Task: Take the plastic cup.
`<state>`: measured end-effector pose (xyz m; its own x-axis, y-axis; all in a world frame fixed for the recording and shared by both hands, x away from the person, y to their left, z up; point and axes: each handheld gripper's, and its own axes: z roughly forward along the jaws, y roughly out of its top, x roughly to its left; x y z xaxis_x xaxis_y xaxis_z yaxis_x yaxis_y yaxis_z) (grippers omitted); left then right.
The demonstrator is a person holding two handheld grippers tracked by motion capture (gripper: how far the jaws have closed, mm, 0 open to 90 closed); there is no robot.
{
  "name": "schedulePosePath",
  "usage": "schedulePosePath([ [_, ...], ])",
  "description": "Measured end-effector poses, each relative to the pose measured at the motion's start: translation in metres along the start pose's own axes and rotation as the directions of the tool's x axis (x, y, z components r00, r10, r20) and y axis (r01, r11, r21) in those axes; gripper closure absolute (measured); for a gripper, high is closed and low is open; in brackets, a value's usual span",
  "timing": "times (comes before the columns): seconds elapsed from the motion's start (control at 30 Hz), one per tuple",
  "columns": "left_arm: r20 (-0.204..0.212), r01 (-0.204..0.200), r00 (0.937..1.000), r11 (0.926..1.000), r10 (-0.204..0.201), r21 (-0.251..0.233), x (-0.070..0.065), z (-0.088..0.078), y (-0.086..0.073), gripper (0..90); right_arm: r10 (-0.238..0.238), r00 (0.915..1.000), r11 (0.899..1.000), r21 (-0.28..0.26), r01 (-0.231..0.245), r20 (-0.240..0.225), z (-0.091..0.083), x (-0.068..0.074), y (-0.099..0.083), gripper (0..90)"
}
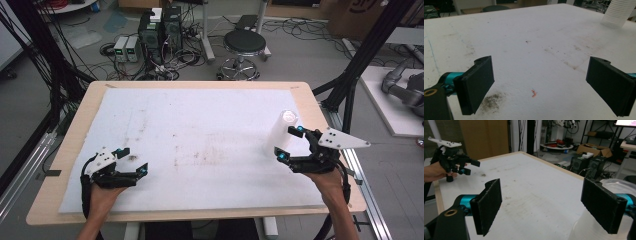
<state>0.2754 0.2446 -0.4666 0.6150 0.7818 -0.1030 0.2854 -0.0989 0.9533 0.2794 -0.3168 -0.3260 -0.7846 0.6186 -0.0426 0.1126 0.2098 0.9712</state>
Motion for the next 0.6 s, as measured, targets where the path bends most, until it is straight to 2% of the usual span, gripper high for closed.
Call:
schedulePosePath([
  [0.33,-0.002,-0.005,1.0000,1.0000,0.005,0.005,0.000,0.000,0.000,7.7,0.012,0.9991,1.000,0.000,-0.012,0.041,-0.011,-0.017,0.010,16.6],
  [0.6,0.000,-0.009,1.0000,0.9999,0.009,0.007,-0.001,0.001,0.000,7.8,0.032,0.9943,0.999,0.007,-0.033,0.102,-0.016,-0.033,0.009,16.6],
])
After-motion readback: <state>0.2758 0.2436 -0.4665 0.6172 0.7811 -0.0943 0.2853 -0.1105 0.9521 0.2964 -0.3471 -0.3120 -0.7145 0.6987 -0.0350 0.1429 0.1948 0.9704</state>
